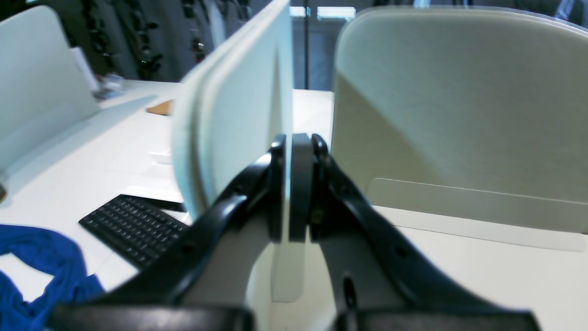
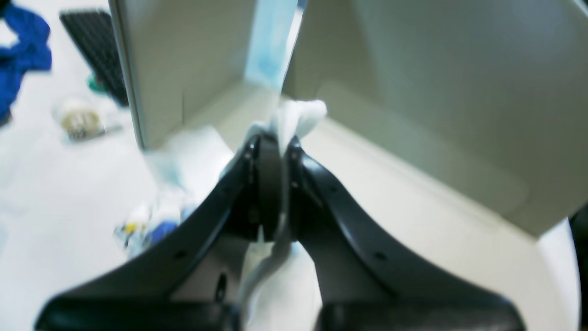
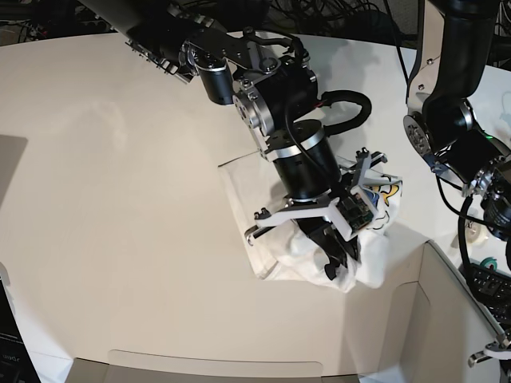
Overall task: Layout the t-shirt on the table in an organized manner, then fold the t-shirt properly
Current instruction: 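Swing the lifted shirt with both grippers and lay it down, then grasp the shirt fabric near the blue print with the left gripper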
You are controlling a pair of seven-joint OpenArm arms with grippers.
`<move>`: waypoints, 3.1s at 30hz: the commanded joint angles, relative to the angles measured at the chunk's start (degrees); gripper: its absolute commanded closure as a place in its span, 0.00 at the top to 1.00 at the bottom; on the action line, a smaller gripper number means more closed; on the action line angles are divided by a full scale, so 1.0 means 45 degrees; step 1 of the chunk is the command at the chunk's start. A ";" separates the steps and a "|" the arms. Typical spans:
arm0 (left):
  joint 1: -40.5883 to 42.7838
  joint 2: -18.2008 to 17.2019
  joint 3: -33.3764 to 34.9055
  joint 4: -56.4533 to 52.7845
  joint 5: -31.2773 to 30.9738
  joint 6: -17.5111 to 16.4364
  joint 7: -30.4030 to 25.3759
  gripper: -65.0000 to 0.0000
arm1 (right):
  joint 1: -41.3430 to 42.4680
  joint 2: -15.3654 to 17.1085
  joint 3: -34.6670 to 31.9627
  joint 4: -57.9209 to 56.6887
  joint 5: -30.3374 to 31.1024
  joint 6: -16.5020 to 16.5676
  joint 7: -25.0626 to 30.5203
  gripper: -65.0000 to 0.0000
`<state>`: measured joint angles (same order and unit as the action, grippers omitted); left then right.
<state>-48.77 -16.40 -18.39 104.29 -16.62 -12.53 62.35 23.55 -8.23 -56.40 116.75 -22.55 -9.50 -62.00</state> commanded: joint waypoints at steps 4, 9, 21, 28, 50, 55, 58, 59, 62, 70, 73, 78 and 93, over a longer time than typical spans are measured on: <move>0.0299 -0.0076 0.0073 0.0062 -0.0125 -0.0604 0.0455 0.00 | -0.0047 -0.0171 -0.0526 0.0205 -0.0196 -0.0068 -0.0533 0.00; 0.3034 0.0373 0.0092 0.0062 -0.0125 -0.1131 0.1119 0.06 | -0.1434 -0.0171 -0.1171 0.0185 -0.0196 0.0303 -0.3405 0.00; 0.7039 0.2209 0.0112 0.0141 -0.0125 -0.1131 0.1842 0.27 | -0.4384 0.3323 -0.1171 -0.1104 -0.0196 0.2706 -0.4001 0.00; 0.7879 0.2776 0.0131 0.0102 -0.2216 -0.1151 0.3757 0.27 | -0.4853 0.4066 -0.1171 -0.2569 -0.0235 0.2706 -0.4001 0.00; 0.8270 0.3499 0.3452 -0.4196 -0.3661 -0.1131 0.2702 0.32 | -0.4853 0.3948 -0.1268 -0.2647 -0.0235 0.2706 -0.4001 0.00; 0.8211 0.3382 0.3433 -0.5251 -0.3661 -0.1131 0.2077 0.32 | -0.4853 0.3948 -0.1268 -0.2647 -0.0235 0.2706 -0.4001 0.00; 0.7859 0.3421 0.3433 -0.5505 -0.3661 -0.1131 0.2038 0.32 | -0.4853 0.3929 -0.1268 -0.2647 -0.0235 0.2706 -0.4001 0.00; 0.7801 0.3440 0.3413 -0.5544 -0.3740 -0.1131 0.2038 0.32 | -0.4853 0.3929 -0.1268 -0.2647 -0.0235 0.2706 -0.4001 0.00; 0.7644 0.3440 0.3413 -0.5564 -0.4677 -0.1131 0.2116 0.32 | -0.4853 0.3929 -0.1268 -0.2647 -0.0235 0.2706 -0.4001 0.00; 0.6726 0.3421 0.3413 -0.6971 -0.6318 -0.1073 0.2174 0.32 | -0.4872 0.3519 -0.1268 -0.2647 -0.0235 0.2706 -0.4001 0.00; 0.6394 0.3421 0.3413 -0.7811 -0.6904 -0.1073 0.2096 0.32 | -0.4872 0.3382 -0.1268 -0.2647 -0.0235 0.2706 -0.4001 0.00; 0.6023 0.3440 0.3413 -0.8201 -0.7100 -0.1073 0.2077 0.32 | -0.4853 0.3343 -0.1268 -0.2647 -0.0235 0.2706 -0.4001 0.00; 0.6121 0.3401 0.3550 -0.8143 -0.8311 -0.1112 0.3522 0.37 | -0.4853 0.3382 -0.1249 -0.2706 -0.0255 0.2706 -0.4001 0.00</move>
<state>-19.86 -0.97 -2.61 66.67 -52.29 -17.61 77.47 1.28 7.55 -62.02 103.74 -22.76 2.63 -80.36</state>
